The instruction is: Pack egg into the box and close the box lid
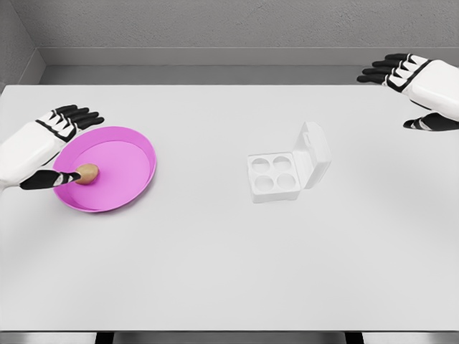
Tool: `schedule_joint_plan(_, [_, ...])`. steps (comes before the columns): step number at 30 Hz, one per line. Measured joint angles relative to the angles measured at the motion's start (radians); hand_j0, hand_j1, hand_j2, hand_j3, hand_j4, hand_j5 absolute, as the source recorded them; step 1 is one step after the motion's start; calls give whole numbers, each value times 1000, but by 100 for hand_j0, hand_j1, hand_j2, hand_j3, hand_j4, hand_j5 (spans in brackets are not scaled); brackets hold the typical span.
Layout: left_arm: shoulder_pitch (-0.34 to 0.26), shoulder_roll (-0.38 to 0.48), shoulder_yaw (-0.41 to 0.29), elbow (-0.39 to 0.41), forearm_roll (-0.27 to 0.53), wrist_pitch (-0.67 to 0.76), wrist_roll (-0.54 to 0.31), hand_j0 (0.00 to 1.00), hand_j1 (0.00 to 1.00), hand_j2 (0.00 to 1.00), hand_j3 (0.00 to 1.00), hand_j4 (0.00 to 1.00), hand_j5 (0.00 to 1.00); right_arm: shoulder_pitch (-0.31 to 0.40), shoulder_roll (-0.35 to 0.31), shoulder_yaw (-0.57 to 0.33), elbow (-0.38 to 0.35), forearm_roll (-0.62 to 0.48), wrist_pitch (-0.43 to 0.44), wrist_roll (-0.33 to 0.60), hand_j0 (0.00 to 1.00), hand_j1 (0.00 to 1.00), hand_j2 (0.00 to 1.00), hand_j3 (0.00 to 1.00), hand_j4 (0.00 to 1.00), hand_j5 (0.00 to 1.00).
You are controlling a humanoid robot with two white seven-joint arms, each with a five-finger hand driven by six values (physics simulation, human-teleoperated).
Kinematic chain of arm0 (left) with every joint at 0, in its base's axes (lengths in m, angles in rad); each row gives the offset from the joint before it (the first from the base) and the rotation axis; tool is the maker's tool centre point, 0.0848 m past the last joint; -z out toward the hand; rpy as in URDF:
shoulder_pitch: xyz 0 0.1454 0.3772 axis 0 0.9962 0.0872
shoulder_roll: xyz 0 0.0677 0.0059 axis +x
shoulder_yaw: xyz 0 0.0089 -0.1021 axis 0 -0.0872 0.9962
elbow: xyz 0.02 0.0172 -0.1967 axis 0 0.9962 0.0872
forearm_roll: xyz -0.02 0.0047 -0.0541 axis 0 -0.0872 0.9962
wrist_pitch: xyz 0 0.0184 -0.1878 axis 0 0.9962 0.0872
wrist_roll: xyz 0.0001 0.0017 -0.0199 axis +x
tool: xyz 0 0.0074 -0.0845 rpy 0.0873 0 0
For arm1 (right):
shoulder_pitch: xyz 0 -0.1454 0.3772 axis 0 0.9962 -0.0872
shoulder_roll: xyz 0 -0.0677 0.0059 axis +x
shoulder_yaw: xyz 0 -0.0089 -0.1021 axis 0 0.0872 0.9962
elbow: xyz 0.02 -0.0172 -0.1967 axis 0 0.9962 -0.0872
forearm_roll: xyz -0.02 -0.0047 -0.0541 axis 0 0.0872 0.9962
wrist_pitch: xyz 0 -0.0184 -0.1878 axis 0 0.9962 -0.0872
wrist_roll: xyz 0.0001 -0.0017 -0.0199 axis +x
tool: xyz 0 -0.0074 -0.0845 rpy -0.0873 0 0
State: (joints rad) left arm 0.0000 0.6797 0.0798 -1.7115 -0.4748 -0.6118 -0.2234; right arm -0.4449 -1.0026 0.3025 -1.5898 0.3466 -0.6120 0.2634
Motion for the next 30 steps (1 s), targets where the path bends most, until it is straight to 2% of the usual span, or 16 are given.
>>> schedule_joint_plan(6, [8, -8, -4, 15, -2, 0, -4, 100, 100, 100, 100, 100, 100, -2, -1, -3, 0, 5, 0, 3, 100, 100, 100, 100, 100, 100])
schedule_joint_plan(8, [-23, 0, -33, 43, 20, 0, -5, 100, 100, 100, 100, 100, 100, -3, -2, -4, 0, 6, 0, 4, 100, 100, 100, 100, 100, 100])
schedule_joint_plan(9, [-41, 11, -55, 57, 39, 0, -6, 100, 100, 100, 100, 100, 100, -5, -2, -6, -4, 6, 0, 4, 100, 100, 100, 100, 100, 100])
schedule_joint_plan(11, [-132, 33, -120, 102, 97, 0, -6, 100, 100, 100, 100, 100, 100, -3, -2, -13, -23, 6, 0, 5, 100, 100, 100, 100, 100, 100])
schedule_joint_plan(12, [-146, 40, -151, 119, 123, 0, -6, 100, 100, 100, 100, 100, 100, 0, 0, -18, -30, 6, 0, 8, 100, 100, 100, 100, 100, 100])
schedule_joint_plan(18, [-169, 76, -276, 190, 211, 0, -7, 100, 100, 100, 100, 100, 100, 8, -10, -26, -44, 4, 0, 13, 100, 100, 100, 100, 100, 100])
schedule_joint_plan(20, [-169, 99, -302, 203, 267, 0, -6, 100, 100, 100, 100, 100, 100, 8, -21, -25, -42, 1, 0, 11, 100, 100, 100, 100, 100, 100])
schedule_joint_plan(25, [-158, 178, -338, 220, 434, 0, -6, 100, 100, 100, 100, 100, 100, 18, -37, -6, -20, 6, 0, 16, 100, 100, 100, 100, 100, 100])
schedule_joint_plan(30, [-163, 239, -359, 250, 500, 0, -9, 100, 100, 100, 100, 100, 100, 20, -41, 20, 8, 25, -1, 19, 100, 100, 100, 100, 100, 100])
